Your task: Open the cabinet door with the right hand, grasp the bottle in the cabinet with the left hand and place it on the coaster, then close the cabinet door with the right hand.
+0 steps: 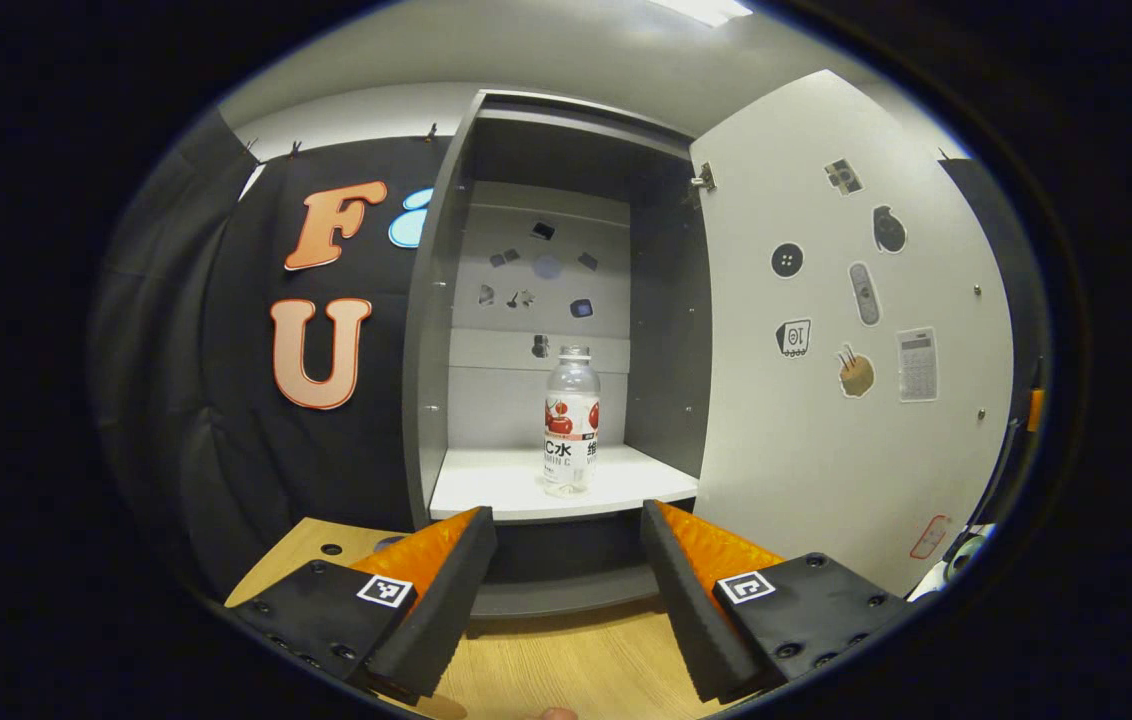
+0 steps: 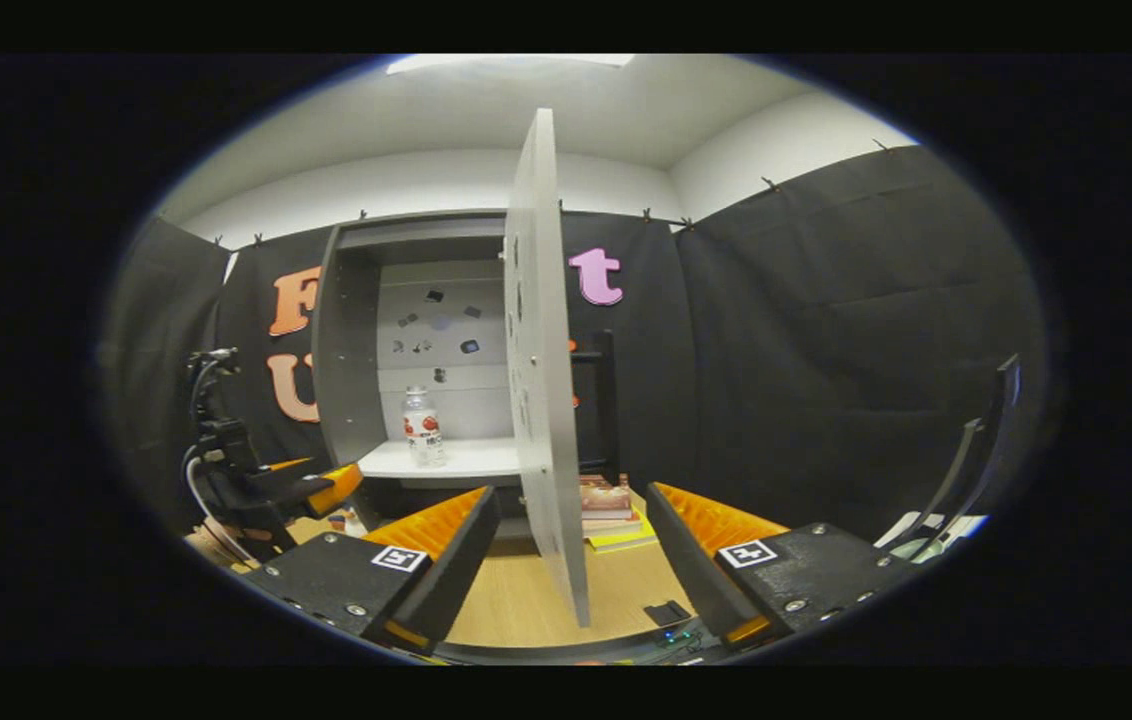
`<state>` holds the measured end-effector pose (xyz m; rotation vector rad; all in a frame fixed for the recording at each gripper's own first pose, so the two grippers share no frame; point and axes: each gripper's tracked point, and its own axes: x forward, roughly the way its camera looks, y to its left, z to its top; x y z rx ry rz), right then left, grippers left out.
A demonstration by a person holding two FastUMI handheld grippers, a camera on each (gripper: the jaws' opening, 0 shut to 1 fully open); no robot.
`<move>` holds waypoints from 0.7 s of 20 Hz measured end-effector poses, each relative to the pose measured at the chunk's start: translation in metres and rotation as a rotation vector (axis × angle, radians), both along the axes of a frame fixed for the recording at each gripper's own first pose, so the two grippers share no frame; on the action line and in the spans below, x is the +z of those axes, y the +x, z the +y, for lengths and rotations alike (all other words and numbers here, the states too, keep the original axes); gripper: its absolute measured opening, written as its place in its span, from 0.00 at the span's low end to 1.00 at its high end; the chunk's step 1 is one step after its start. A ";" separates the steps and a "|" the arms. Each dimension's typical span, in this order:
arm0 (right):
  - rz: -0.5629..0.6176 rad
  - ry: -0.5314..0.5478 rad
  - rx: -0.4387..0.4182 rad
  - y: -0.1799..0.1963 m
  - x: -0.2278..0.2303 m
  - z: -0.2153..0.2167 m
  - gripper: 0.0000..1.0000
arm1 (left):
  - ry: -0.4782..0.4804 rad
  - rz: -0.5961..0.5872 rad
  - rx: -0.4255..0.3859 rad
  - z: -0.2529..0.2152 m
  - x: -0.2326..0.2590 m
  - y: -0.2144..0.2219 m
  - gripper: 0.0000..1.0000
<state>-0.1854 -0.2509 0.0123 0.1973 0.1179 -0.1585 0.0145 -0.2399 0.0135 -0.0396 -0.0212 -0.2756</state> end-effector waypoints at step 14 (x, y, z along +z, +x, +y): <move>-0.034 -0.064 -0.061 0.067 0.015 0.088 0.93 | 0.054 -0.001 -0.160 -0.019 -0.021 0.142 0.95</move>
